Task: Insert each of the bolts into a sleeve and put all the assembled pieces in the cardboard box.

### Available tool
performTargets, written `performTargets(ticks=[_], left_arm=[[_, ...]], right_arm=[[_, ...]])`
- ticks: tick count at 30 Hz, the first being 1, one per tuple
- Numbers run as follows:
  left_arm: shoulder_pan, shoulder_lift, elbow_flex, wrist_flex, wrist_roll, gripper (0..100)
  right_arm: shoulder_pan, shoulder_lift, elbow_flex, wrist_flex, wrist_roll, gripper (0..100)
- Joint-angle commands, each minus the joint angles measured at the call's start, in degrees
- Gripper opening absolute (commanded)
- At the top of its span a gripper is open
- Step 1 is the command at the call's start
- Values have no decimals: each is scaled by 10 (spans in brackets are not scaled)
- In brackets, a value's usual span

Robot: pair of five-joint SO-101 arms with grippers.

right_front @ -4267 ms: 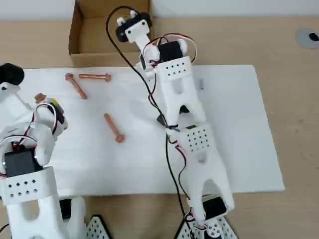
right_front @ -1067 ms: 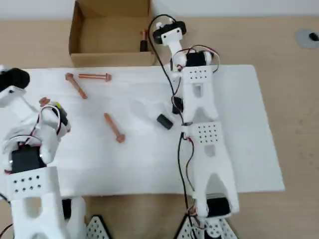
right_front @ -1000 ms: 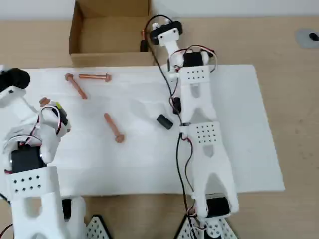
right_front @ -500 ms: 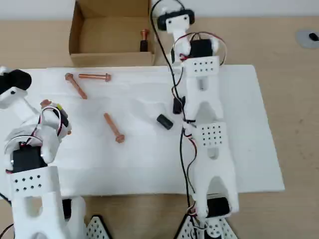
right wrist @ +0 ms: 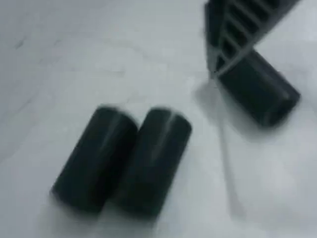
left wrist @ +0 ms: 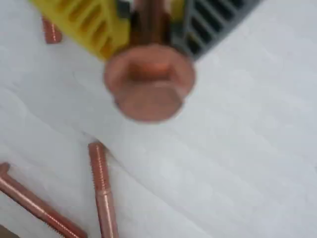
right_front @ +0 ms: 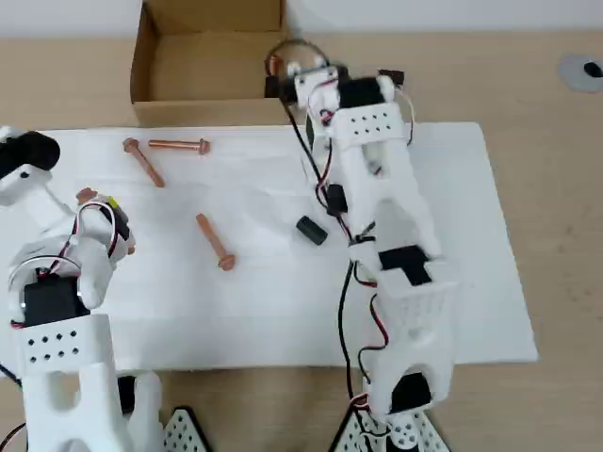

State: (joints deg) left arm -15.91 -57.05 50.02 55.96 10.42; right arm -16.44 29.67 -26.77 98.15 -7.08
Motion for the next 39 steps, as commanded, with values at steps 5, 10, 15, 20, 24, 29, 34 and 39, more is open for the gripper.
performTargets(ticks=[5,10,15,20,24,29,34,39], left_arm=[[5,-11,-5,-11,-3,6],[5,-11,-5,-11,-3,6],[6,-11,-6,4,-4,7],[6,-11,-5,5,-4,7],[6,-11,-6,11,-4,7],[6,-12,-7,21,-4,9],[6,-12,-6,21,-4,9],[6,-12,-6,21,-4,9]], right_arm=[[-38,-51,127,27,42,436],[-41,-51,114,26,144,386],[-61,-50,88,26,206,256],[-93,-48,87,25,220,249],[-106,-47,89,20,222,249],[-97,-36,91,-21,245,249],[-97,28,87,-30,249,249],[-97,89,85,-31,250,246]])
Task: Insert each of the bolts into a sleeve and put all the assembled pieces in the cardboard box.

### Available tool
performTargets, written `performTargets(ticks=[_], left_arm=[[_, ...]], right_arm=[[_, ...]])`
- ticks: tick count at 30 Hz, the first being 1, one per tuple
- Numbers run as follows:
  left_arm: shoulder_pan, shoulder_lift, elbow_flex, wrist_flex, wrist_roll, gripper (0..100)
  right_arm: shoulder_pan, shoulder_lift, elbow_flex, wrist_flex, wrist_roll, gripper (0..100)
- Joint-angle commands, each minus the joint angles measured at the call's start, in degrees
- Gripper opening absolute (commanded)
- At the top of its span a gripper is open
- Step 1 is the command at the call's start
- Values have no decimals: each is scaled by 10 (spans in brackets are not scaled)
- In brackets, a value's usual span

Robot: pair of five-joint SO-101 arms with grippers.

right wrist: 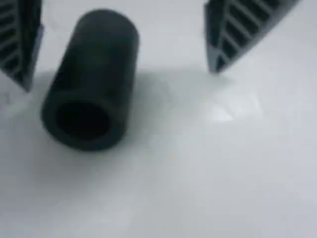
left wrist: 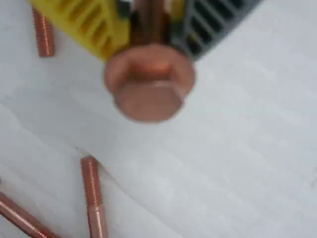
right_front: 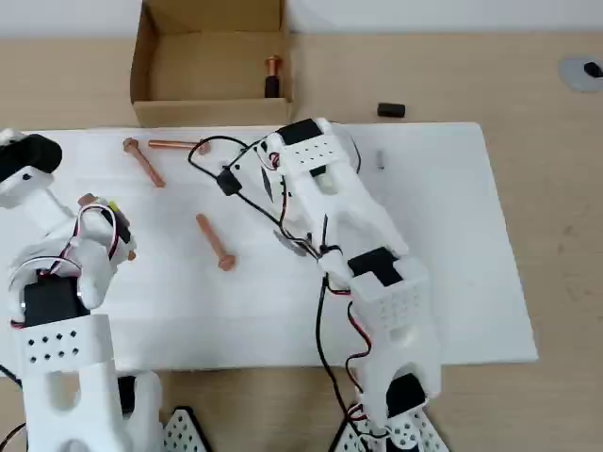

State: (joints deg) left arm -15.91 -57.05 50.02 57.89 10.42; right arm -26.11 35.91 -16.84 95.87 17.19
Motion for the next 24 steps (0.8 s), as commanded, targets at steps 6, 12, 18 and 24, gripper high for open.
performTargets(ticks=[6,12,18,24], left_arm=[[6,-12,-5,2,-17,9],[6,-12,-8,2,-19,9],[6,-12,-11,2,-20,8],[6,-12,-86,56,-52,9]], right_arm=[[1,51,-29,-8,4,233],[0,52,-57,-4,4,34],[1,50,-91,36,4,12],[21,49,-184,66,4,11]])
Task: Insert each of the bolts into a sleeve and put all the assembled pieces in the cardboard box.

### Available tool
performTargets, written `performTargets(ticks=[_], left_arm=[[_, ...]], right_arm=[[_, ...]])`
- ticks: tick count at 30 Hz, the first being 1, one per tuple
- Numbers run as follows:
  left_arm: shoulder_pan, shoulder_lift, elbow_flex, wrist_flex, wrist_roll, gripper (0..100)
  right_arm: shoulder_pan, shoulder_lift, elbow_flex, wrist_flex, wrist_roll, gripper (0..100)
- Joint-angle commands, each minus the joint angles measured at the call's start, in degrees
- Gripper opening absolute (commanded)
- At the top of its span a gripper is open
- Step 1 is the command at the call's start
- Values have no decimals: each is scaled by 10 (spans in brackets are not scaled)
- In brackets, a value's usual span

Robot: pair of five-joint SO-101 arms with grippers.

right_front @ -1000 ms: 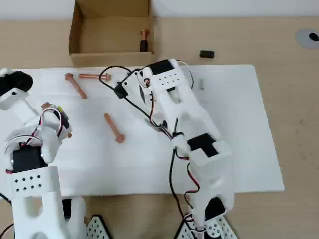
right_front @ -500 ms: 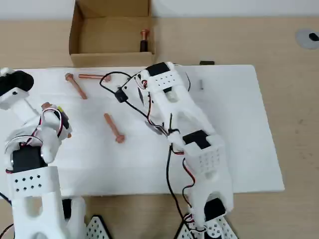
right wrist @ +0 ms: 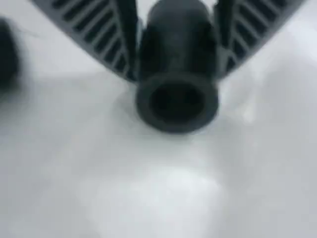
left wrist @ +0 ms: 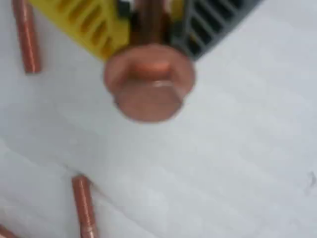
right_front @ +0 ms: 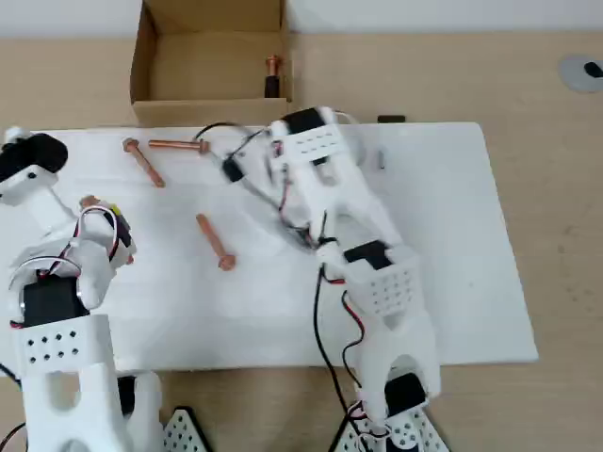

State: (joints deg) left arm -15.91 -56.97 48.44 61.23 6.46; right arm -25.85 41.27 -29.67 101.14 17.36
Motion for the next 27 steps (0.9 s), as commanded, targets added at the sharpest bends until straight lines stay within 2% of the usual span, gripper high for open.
performTargets(ticks=[1,11,18,23,27], left_arm=[[6,-13,-89,31,-18,9],[6,-13,-225,105,-53,7],[7,-15,-315,149,-50,6],[100,-80,-355,197,-49,6],[172,-162,-332,156,-51,6]], right_arm=[[21,-7,-70,13,2,11],[27,-190,-87,13,4,11],[22,-412,-85,13,4,11],[22,-614,22,13,4,11],[23,-784,185,-9,5,11]])
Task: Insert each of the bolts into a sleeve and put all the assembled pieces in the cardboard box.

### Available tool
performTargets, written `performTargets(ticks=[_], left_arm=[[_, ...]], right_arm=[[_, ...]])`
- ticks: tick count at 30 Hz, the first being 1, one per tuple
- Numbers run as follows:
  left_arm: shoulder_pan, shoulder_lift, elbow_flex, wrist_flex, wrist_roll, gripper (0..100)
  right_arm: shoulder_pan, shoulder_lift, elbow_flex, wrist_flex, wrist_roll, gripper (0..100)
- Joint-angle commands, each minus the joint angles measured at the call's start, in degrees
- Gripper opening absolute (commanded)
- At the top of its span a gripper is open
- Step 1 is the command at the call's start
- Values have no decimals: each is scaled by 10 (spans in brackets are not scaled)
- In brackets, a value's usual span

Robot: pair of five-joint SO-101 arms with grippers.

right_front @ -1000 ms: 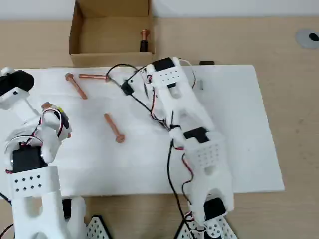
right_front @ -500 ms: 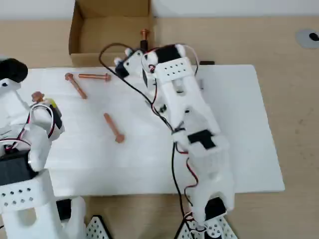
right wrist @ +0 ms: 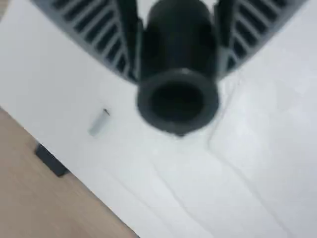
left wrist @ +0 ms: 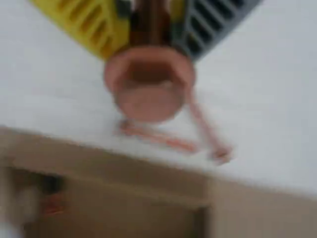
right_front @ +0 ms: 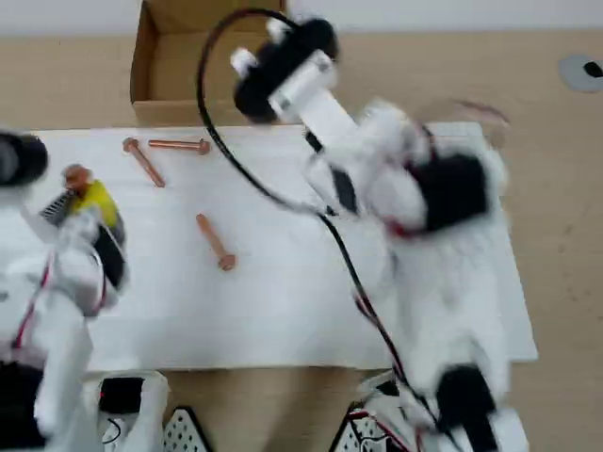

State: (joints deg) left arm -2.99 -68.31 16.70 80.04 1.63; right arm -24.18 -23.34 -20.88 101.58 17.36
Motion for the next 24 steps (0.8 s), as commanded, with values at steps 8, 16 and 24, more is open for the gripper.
performTargets(ticks=[8,16,24], left_arm=[[50,-153,170,-212,-1,6],[116,-165,269,-266,-1,6],[175,-167,309,-265,-3,6]], right_arm=[[7,-380,444,-161,-66,10],[-41,-480,706,-389,-196,10],[-119,-643,875,-460,-150,10]])
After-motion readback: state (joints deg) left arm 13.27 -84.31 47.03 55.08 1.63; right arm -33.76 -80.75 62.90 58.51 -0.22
